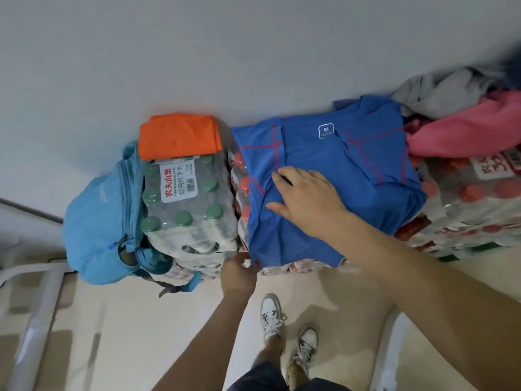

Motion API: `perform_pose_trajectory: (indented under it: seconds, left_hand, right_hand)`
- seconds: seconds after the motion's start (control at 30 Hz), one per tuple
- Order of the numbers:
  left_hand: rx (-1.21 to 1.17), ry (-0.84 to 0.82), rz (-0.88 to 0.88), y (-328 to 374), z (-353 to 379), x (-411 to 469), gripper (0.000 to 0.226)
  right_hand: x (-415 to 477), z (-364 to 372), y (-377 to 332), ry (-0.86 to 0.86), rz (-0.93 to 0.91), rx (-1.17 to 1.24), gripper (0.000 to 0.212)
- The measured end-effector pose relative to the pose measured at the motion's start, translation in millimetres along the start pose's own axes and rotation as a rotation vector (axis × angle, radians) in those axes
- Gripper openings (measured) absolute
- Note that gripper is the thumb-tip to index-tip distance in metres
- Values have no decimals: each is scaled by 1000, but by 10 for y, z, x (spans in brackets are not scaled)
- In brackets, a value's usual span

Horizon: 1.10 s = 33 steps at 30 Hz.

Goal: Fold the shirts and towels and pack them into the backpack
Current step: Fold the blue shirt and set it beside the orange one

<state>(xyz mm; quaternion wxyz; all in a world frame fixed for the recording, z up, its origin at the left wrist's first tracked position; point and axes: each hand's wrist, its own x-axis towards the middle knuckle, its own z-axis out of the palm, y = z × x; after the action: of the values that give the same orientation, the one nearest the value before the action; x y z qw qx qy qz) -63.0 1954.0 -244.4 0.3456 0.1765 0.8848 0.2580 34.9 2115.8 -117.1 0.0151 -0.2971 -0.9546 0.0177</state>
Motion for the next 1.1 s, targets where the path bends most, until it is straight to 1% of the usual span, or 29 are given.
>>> perform_pose_trajectory:
  seconds: [0.1, 0.17, 0.2, 0.23, 0.27, 0.33, 0.37, 0.4, 0.43, 0.47, 0.5, 0.53, 0.57, 0.6, 0.63, 0.67, 0.73, 0.77, 0.8, 0.83, 0.87, 0.9, 0.93, 0.97, 1.0, 1.03, 1.07, 1.1]
  left_hand:
    - [12, -54, -71, -45, 103, 28, 21]
    - [-18, -69, -44, -5, 110, -53, 18]
    - [-37, -87, -13, 28, 80, -143, 18]
    - [-57, -107, 24, 47, 37, -241, 20]
    - [-82, -122, 50, 52, -13, -346, 22]
    - [-198, -163, 63, 76, -135, -558, 26]
    - [-305, -189, 36, 119, -205, -663, 24]
    - [-421, -223, -2, 184, -279, -761, 21]
    - [-531, -266, -38, 256, -350, -841, 20]
    - [-621, -303, -62, 340, -420, -910, 21]
    - [-683, -338, -71, 427, -487, -974, 22]
    - [-722, -370, -67, 499, -542, -1025, 23]
    - [-743, -393, -67, 553, -584, -1058, 23]
    - [-746, -404, -60, 593, -617, -1078, 23]
    - [-738, -410, -58, 633, -649, -1093, 23]
    - [-725, -408, -56, 659, -673, -1092, 23]
    - [-712, -414, -42, 676, -726, -1083, 23]
    - [-702, -419, -30, 670, -754, -1080, 22]
    - [-660, -402, 8, 634, -777, -1069, 17]
    - [-569, -358, 81, 577, -806, -1067, 11]
    - [-422, -285, 209, 486, -834, -1077, 16]
    - [-251, -213, 408, 388, -861, -1112, 32]
    - [-100, -182, 659, 308, -879, -1181, 46]
    - [47, -198, 912, 251, -880, -1265, 56]
    - [193, -224, 1128, 218, -861, -1333, 62]
    - [307, -219, 1292, 209, -828, -1347, 62]
    - [359, -198, 1398, 229, -796, -1320, 55]
    - [353, -174, 1462, 284, -784, -1267, 41]
  right_hand:
    - [-3, 24, 22, -7, 32, 36, 65]
    - [-31, 46, 10, -4, 65, 77, 65]
    - [-85, 46, -19, 19, 88, 109, 65]
    - [-173, 30, -56, 77, 125, 158, 63]
    - [-300, 7, -96, 161, 187, 233, 59]
    - [-658, 2, -168, 395, 396, 447, 47]
    - [-883, 43, -226, 492, 533, 599, 39]
    - [-1113, 82, -305, 539, 711, 794, 29]
    - [-1345, 190, -396, 510, 937, 1025, 20]
    - [-1535, 284, -503, 396, 1189, 1296, 15]
    - [-1689, 374, -632, 200, 1399, 1601, 19]
    - [-1804, 471, -766, -7, 1509, 1929, 29]
    - [-1873, 545, -890, -152, 1517, 2239, 41]
    - [-1884, 604, -1000, -200, 1455, 2485, 50]
    - [-1839, 630, -1082, -174, 1374, 2625, 56]
    - [-1755, 617, -1128, -103, 1321, 2674, 58]
    - [-1549, 505, -1176, 134, 1256, 2650, 58]
    - [-1481, 460, -1174, 251, 1237, 2621, 54]
    - [-1436, 382, -1169, 341, 1235, 2576, 43]
    - [-1420, 318, -1165, 419, 1257, 2507, 28]
    - [-1421, 272, -1161, 476, 1280, 2445, 15]
    - [-1440, 213, -1163, 505, 1289, 2394, 7]
    - [-1461, 182, -1169, 510, 1289, 2349, 5]
    - [-1481, 141, -1183, 496, 1281, 2313, 4]
    - [-1488, 105, -1198, 476, 1279, 2279, 7]
    - [-1496, 74, -1208, 463, 1279, 2261, 11]
    - [-1499, 38, -1215, 453, 1299, 2241, 13]
    - [-1505, 16, -1218, 446, 1327, 2217, 11]
